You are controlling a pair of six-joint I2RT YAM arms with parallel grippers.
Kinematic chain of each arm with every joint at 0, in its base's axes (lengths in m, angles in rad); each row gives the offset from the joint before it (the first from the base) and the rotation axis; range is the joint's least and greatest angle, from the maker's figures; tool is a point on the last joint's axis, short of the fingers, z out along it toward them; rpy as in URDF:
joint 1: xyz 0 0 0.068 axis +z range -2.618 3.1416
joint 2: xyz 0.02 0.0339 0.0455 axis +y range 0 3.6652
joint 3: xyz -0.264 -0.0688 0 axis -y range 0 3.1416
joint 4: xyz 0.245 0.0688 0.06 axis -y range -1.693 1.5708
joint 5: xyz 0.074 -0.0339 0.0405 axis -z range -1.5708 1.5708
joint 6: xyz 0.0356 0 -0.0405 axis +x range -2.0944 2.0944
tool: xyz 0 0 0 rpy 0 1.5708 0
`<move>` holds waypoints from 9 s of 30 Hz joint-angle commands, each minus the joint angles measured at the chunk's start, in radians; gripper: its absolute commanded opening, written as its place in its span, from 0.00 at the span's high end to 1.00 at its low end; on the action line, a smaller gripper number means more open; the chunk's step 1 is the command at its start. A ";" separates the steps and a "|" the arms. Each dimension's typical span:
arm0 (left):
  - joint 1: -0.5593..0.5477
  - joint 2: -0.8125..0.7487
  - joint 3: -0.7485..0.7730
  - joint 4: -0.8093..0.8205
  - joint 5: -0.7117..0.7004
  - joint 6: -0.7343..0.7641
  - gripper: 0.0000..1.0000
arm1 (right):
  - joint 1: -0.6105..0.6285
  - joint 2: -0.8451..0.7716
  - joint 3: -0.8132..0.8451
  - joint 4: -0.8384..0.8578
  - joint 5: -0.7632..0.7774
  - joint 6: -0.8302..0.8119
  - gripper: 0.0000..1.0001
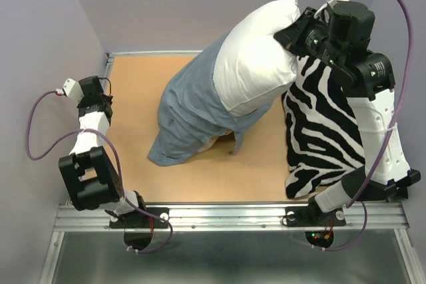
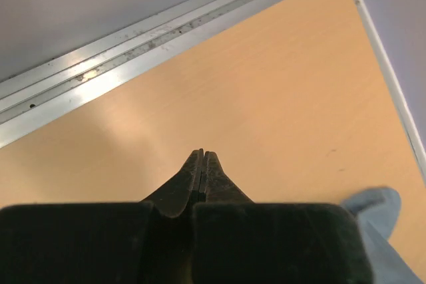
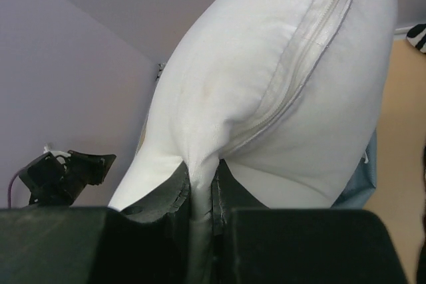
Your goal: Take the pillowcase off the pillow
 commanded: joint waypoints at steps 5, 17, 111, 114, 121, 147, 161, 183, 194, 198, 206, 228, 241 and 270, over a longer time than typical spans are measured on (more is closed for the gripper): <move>-0.080 0.014 0.134 0.092 0.194 0.086 1.00 | -0.009 -0.003 0.102 0.126 -0.115 -0.026 0.99; -0.572 -0.256 0.338 -0.025 0.363 0.384 0.47 | -0.004 0.086 -0.035 0.155 -0.291 -0.074 1.00; -1.195 -0.443 0.767 -0.125 -0.124 0.700 1.00 | 0.034 0.006 -0.602 0.681 -0.264 -0.029 0.21; -1.195 -0.497 0.724 -0.154 -0.147 0.695 1.00 | 0.034 0.029 -0.654 0.770 -0.359 -0.005 0.20; -1.195 -0.555 0.679 -0.202 -0.171 0.665 1.00 | 0.034 0.028 -0.778 0.944 -0.420 0.086 0.19; -1.197 -0.624 0.599 -0.253 -0.170 0.615 1.00 | 0.114 0.156 -0.900 1.430 -0.701 0.267 0.27; -1.197 -0.660 0.636 -0.300 0.074 0.608 1.00 | 0.100 0.489 -0.575 0.889 -0.336 0.258 0.85; -1.195 -0.762 0.319 0.146 -0.280 0.545 1.00 | 0.010 0.402 -0.626 0.743 -0.440 0.162 0.29; -1.189 -0.418 0.328 0.201 -0.443 0.470 1.00 | -0.090 -0.050 -0.682 0.640 -0.264 0.193 0.13; -1.183 -0.327 0.326 0.236 -0.342 0.399 1.00 | -0.115 -0.069 -0.663 0.557 -0.234 0.156 0.10; -1.198 -0.170 0.139 0.329 -0.101 0.221 0.85 | -0.124 -0.138 -0.815 0.565 -0.233 0.124 0.07; -1.120 -0.049 0.206 0.020 -0.320 0.275 0.46 | -0.124 -0.318 -1.455 0.970 -0.483 0.152 0.00; -1.025 0.086 -0.028 0.128 -0.047 0.181 0.97 | -0.124 -0.078 -1.743 1.729 -0.574 0.396 0.00; -0.783 -0.239 0.153 -0.216 -0.289 0.129 0.41 | -0.177 -0.129 -1.302 0.806 0.058 -0.018 0.99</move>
